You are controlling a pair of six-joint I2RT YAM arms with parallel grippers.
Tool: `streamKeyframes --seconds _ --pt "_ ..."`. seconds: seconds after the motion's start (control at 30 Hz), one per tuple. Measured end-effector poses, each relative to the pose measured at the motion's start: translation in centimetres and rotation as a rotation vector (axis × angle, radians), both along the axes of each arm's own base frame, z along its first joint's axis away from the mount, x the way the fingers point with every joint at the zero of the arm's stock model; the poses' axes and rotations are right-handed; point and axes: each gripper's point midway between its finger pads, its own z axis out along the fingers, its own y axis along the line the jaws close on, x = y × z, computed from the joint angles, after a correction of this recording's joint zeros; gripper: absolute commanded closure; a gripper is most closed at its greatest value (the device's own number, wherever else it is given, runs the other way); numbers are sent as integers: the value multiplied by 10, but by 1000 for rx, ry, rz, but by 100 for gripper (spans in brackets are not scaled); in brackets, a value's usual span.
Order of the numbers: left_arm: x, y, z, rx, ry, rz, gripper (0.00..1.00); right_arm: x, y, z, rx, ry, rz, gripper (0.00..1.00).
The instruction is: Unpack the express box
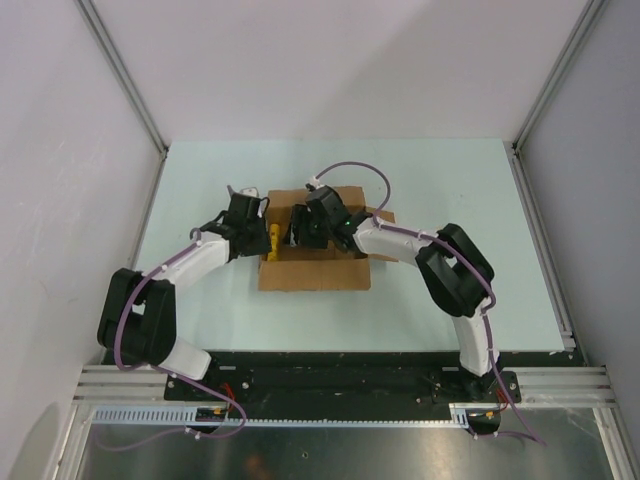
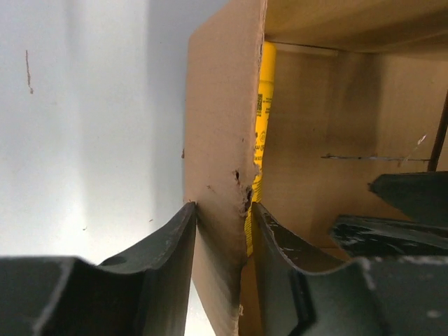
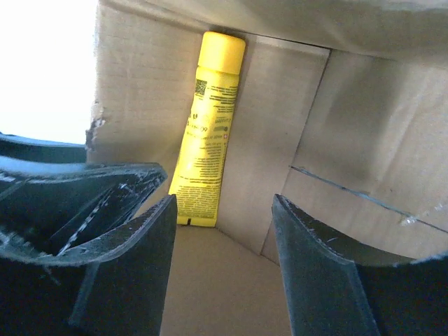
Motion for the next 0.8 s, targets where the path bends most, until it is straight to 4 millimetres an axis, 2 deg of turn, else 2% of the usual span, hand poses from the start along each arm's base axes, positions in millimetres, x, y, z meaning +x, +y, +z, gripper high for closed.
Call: streamKeyframes --seconds 0.13,0.3,0.37,0.53,0.67,0.8 --pt "0 -2 2 -18 -3 5 57 3 9 -19 -6 -6 -6 48" --pt "0 -3 6 -25 -11 1 70 3 19 -42 -26 -29 -7 49" --pt "0 -4 6 -28 -10 -2 75 3 22 -46 -28 -38 -8 49" --pt "-1 -5 6 -32 -8 -6 85 9 29 -37 -21 -86 -23 49" --pt "-2 -4 5 -27 -2 -4 89 19 38 -24 -4 -125 -33 49" --pt "-2 -3 5 -23 -2 -1 90 24 41 -20 -4 -138 -44 48"
